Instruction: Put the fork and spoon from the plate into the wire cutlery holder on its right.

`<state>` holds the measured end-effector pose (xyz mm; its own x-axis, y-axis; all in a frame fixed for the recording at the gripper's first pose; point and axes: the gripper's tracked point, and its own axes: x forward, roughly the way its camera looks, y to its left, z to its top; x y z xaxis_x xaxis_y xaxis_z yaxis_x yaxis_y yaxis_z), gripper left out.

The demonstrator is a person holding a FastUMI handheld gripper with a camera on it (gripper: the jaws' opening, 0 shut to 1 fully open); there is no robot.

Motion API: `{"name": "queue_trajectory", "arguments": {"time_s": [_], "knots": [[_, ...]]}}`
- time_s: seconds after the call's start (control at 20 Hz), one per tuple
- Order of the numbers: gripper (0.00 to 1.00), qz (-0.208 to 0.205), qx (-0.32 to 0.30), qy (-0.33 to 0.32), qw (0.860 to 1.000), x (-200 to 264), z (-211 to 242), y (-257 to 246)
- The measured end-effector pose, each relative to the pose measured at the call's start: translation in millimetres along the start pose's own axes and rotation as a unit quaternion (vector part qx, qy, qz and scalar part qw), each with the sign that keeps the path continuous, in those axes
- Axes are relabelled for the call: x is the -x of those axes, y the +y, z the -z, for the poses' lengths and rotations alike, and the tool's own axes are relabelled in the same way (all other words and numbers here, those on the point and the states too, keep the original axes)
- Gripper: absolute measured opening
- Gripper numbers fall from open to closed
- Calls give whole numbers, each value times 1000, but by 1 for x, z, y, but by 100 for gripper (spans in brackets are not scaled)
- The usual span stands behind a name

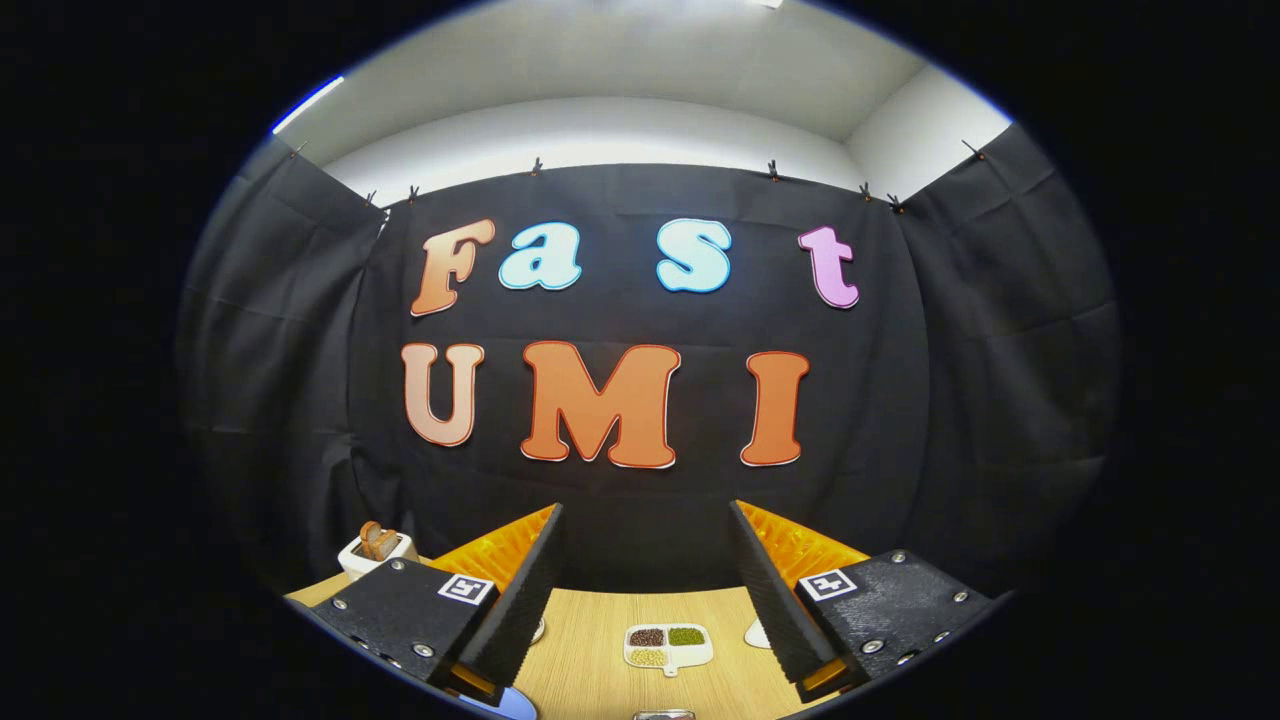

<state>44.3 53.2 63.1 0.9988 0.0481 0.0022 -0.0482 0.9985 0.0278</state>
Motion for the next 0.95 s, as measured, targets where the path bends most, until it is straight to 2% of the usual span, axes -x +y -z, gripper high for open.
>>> {"name": "queue_trajectory", "arguments": {"time_s": [0.4,0.65,0.95], "knots": [[95,-20,4,2,1000,-8,-4,10],[95,-20,25,2,999,-8,-8,12],[95,-21,16,-3,1000,-8,-14,12]]}}
